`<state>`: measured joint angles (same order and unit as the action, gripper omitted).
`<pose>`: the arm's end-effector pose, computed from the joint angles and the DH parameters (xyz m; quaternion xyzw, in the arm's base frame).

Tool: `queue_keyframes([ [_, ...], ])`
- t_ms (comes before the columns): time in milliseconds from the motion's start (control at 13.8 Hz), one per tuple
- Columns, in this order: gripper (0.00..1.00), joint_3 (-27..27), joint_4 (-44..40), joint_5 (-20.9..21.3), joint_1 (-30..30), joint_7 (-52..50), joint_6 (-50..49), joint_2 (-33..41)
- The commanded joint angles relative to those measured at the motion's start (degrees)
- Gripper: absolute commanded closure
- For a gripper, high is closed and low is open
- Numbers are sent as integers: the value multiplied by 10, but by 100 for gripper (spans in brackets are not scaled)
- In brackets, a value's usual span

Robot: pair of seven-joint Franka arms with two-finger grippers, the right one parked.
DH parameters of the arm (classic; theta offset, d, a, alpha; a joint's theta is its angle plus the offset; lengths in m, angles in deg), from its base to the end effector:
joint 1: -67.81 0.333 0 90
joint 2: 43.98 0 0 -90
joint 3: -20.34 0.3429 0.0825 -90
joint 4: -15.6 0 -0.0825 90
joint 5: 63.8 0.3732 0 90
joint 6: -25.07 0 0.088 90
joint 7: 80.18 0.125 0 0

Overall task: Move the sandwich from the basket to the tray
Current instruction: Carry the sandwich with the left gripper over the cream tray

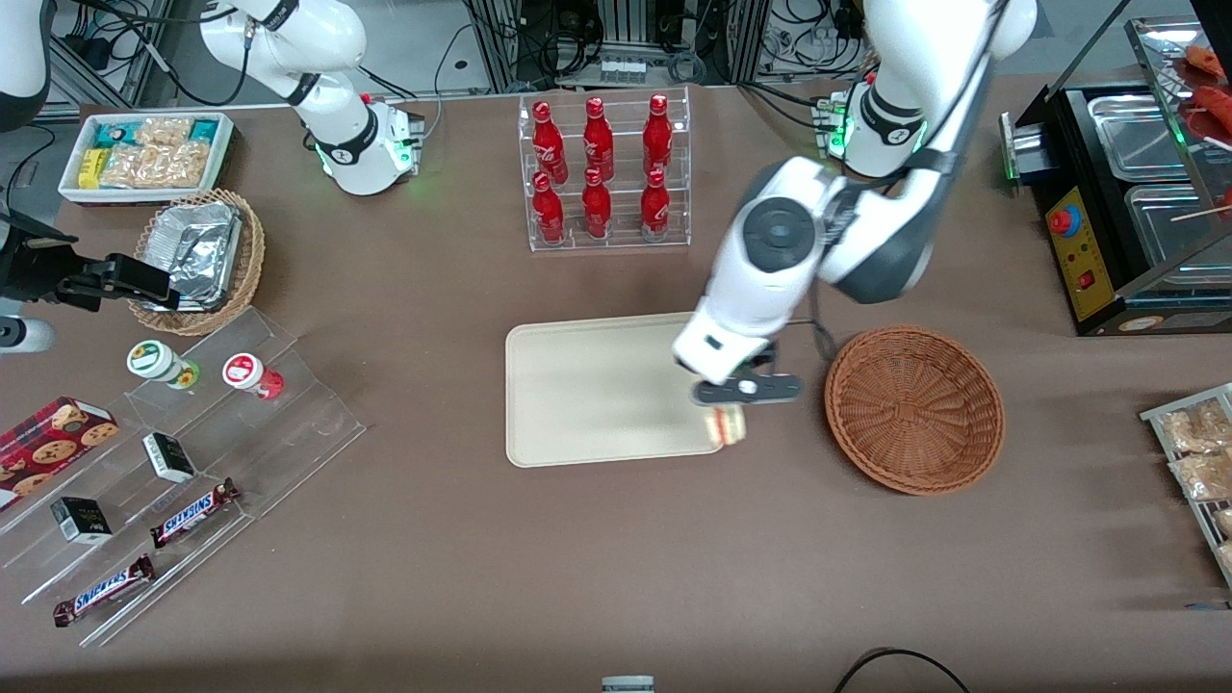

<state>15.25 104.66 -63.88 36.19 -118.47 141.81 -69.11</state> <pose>0.5566 -0.4043 0.4108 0.9994 0.0187 0.0065 0.0294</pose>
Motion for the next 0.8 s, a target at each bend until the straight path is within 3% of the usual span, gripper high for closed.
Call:
queue_keyframes([
  [0, 91, 8, -70, -6, -41, -6, 1, -61],
  [145, 91, 8, -89, -5, -73, -9, 36, -100],
  [725, 90, 8, -93, 2, -109, -8, 87, -171],
])
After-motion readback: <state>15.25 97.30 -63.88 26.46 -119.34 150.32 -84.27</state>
